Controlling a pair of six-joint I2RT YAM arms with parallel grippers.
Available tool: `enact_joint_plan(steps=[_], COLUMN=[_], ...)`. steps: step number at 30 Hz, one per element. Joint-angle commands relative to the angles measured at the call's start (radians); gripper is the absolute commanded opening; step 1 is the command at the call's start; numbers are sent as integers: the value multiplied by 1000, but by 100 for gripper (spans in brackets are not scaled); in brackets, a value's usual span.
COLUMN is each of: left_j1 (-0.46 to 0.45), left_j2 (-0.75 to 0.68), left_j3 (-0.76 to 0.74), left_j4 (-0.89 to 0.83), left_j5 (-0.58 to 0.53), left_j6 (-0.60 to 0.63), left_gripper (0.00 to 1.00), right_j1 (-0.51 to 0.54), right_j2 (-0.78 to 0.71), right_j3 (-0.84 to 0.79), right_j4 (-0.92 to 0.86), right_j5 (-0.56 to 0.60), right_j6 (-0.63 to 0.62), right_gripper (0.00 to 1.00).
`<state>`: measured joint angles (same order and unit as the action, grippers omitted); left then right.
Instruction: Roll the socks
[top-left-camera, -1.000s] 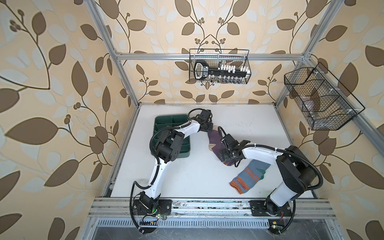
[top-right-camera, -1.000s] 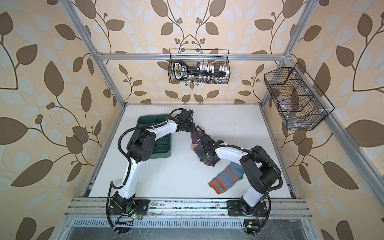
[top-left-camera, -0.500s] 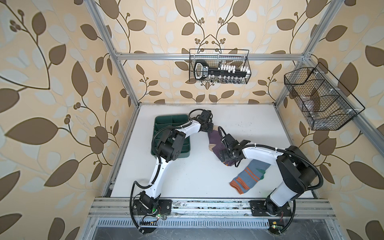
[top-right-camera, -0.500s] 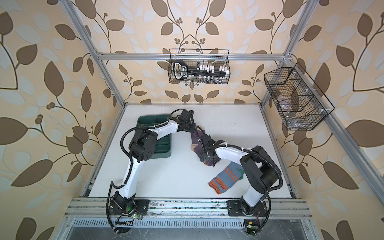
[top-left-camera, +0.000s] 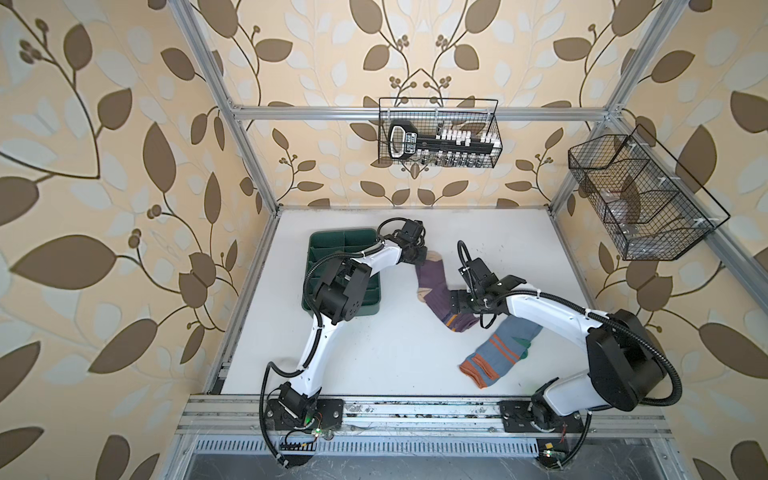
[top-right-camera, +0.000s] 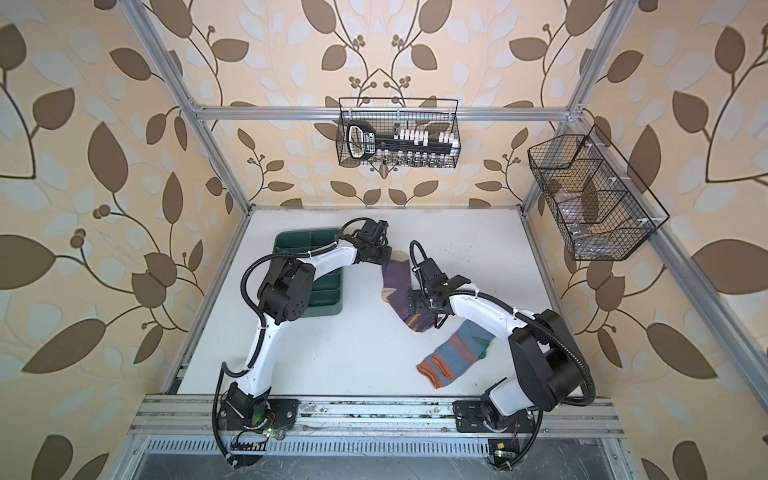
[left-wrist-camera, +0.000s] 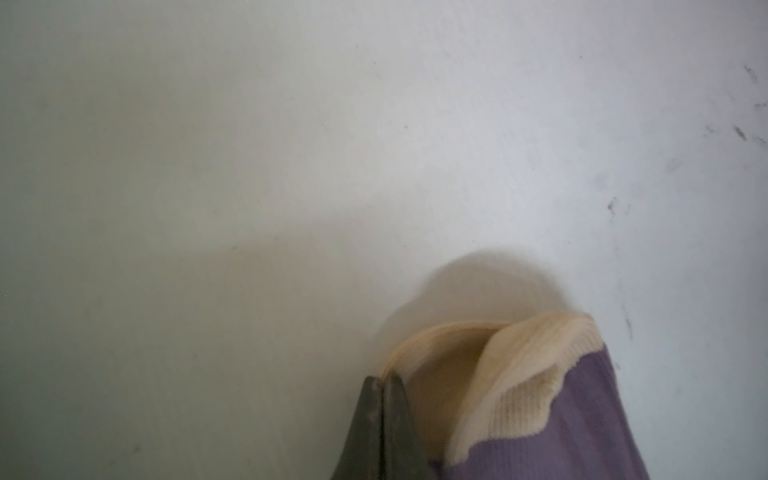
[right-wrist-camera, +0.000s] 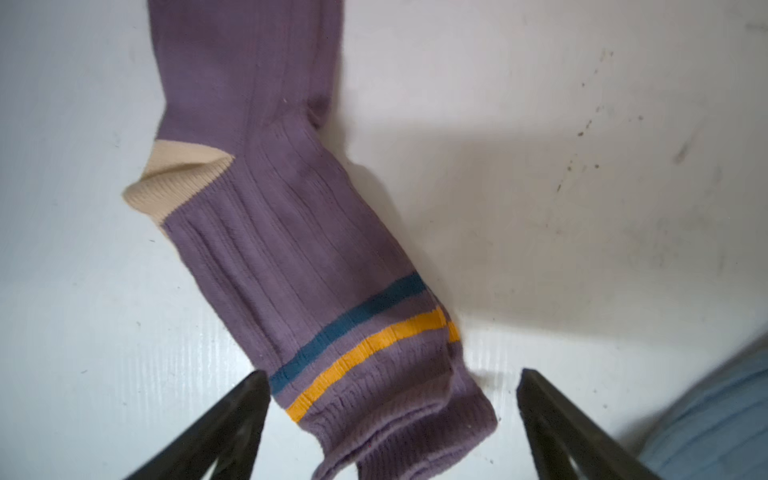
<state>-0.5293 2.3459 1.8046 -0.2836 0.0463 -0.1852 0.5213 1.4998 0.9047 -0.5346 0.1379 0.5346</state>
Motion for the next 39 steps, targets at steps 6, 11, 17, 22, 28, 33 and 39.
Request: enact_joint_plan(steps=[6,11,17,22,28,33,39], left_j1=[0,-1,-1,0,0,0,0], left_j2=[-65,-65,-62,-63,-64,-67,-64], left_j3=[-15,-3,-1,-7,-6,-7,-3], left_j4=[-14,-8,-8,-4,-1,2,8], left_j5=[-54,-48,-40,-39,-38,-37,-37], left_j6=[28,23,16,18,17,17,19], left_gripper=[0,0,0,0,0,0,0], right_j1=[12,19,25,25,22,21,19], right_j2=[-54,-47,-26,-39,-19,-17,-12], right_j3=[-63,-103,-110,-117,-152,-184,-188], right_j4=[-100,-65,-2,37,74,105,103], right_j5=[57,12,-83,-138,-158,-167,-158], right_j6=[222,262,288,327,384,422,426], right_gripper=[79,77,76,82,80,71,44])
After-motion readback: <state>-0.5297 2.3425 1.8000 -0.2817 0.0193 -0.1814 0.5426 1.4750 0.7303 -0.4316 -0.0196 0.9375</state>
